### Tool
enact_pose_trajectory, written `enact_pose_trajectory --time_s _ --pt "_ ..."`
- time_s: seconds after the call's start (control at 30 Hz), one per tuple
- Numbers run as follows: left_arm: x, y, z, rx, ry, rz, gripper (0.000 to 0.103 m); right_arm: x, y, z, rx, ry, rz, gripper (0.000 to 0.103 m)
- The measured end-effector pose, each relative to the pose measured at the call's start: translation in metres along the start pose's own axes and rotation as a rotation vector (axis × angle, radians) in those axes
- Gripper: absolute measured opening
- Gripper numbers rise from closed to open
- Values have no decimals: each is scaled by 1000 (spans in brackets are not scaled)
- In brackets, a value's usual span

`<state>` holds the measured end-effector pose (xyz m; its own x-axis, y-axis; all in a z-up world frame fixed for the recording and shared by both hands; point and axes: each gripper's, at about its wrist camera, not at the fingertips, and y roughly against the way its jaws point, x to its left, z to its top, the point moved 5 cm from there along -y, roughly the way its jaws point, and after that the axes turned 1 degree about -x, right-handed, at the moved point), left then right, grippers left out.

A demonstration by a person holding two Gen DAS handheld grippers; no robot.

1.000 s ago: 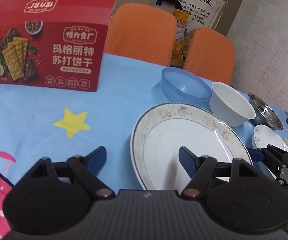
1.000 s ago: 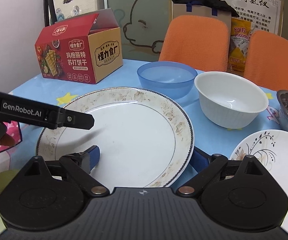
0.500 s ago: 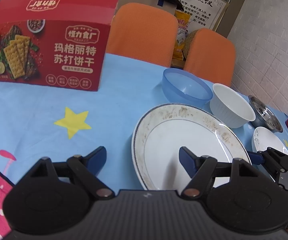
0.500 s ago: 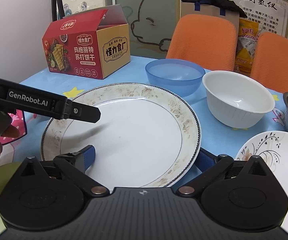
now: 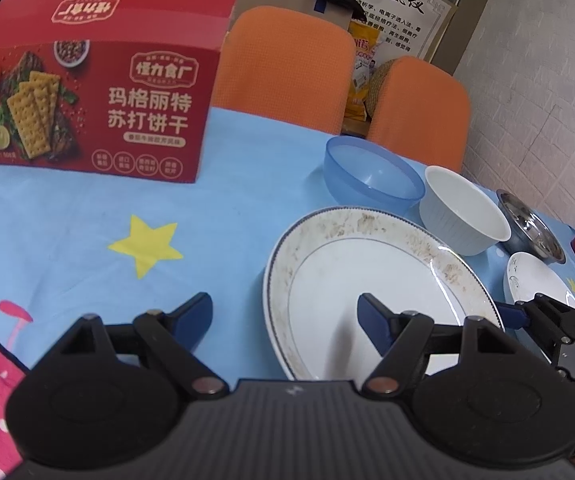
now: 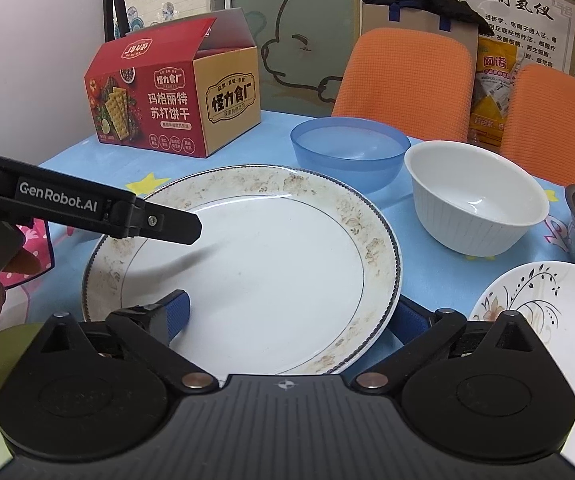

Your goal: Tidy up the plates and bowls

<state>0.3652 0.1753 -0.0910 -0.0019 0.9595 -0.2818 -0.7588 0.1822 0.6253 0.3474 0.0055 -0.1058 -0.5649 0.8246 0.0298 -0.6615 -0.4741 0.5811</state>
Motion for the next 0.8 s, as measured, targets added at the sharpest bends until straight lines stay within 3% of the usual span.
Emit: enact_pose_trajectory --time_s 0.53,0.8 --pt "0 0 1 11 11 2 73 0 0 0 2 -1 0 103" --pt "3 1 1 -1 38 -32 73 1 1 1 4 -13 1 103"
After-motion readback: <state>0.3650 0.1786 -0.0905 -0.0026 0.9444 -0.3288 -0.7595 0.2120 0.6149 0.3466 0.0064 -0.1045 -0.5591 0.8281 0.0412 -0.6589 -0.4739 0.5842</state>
